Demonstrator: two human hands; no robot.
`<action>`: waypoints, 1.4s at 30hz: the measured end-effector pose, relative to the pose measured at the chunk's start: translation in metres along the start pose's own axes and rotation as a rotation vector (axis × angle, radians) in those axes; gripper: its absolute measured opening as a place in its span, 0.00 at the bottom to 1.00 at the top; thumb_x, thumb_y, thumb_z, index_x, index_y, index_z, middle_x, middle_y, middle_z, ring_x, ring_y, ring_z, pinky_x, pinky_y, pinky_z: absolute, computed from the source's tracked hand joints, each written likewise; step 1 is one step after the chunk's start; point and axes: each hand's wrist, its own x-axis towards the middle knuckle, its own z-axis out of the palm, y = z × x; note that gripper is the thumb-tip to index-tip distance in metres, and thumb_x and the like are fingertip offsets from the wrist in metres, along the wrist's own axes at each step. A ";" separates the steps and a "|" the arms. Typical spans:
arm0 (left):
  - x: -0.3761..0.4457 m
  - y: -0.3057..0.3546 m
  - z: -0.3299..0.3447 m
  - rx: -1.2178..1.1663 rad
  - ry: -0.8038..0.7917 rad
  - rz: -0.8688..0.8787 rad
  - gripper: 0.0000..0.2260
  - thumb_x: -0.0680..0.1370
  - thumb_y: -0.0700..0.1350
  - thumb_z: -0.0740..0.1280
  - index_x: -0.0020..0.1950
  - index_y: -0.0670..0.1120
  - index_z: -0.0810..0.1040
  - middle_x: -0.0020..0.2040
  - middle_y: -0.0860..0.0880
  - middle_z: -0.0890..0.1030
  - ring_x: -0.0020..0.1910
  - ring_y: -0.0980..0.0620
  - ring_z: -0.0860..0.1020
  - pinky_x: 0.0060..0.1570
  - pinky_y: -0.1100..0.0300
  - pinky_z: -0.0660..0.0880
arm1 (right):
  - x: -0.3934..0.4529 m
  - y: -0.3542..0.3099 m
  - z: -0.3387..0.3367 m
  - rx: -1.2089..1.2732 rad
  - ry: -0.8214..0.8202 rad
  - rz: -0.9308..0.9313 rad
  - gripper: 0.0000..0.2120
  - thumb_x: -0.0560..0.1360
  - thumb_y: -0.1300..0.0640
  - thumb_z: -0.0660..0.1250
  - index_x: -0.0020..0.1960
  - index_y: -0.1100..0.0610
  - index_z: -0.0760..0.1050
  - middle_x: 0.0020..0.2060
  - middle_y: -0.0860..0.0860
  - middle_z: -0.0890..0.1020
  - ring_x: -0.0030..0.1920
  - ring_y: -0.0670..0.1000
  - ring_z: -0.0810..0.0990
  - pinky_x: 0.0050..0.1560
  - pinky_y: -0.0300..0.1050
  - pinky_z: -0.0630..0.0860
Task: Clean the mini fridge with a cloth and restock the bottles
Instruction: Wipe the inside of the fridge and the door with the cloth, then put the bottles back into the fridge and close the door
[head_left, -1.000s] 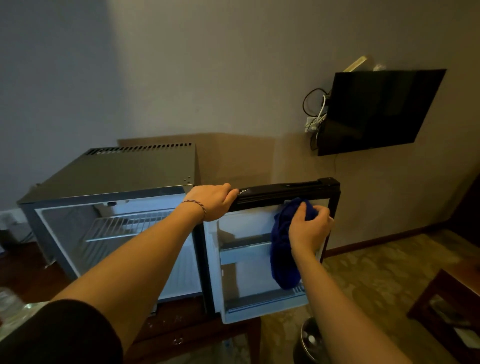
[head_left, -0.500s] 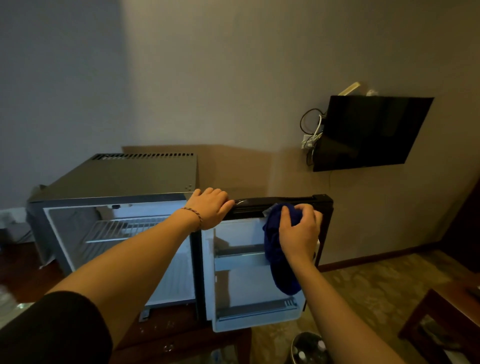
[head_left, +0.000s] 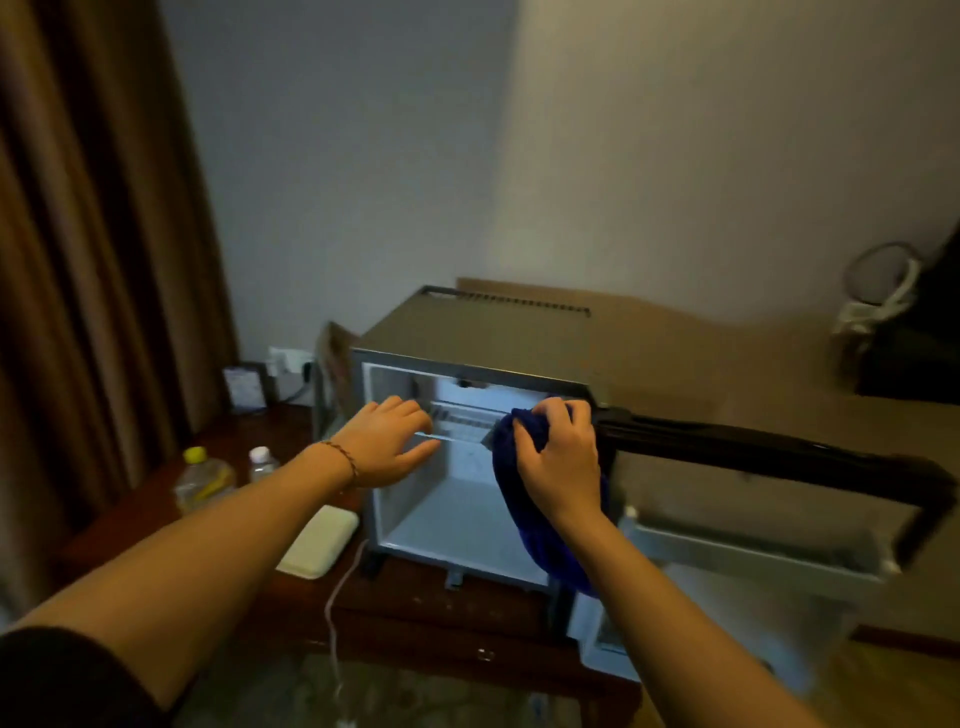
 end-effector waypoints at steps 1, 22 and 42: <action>-0.015 -0.021 0.000 0.020 -0.016 -0.045 0.31 0.75 0.68 0.44 0.59 0.52 0.76 0.55 0.51 0.76 0.54 0.48 0.74 0.49 0.53 0.68 | 0.001 -0.011 0.019 0.000 -0.030 -0.010 0.07 0.77 0.53 0.68 0.49 0.55 0.72 0.53 0.53 0.71 0.50 0.59 0.75 0.48 0.54 0.75; -0.203 -0.302 0.024 0.086 -0.333 -0.622 0.26 0.80 0.66 0.51 0.67 0.49 0.71 0.63 0.48 0.73 0.63 0.47 0.71 0.61 0.49 0.71 | 0.039 -0.179 0.337 -0.215 -0.544 -0.367 0.08 0.82 0.49 0.61 0.51 0.52 0.67 0.58 0.55 0.68 0.55 0.61 0.72 0.44 0.54 0.76; -0.090 -0.440 0.178 0.020 -0.407 -0.734 0.25 0.80 0.64 0.52 0.69 0.48 0.67 0.65 0.48 0.69 0.64 0.47 0.69 0.61 0.49 0.69 | 0.128 -0.040 0.608 -0.493 -0.922 -0.254 0.14 0.83 0.47 0.58 0.65 0.52 0.67 0.69 0.57 0.64 0.66 0.66 0.66 0.62 0.63 0.71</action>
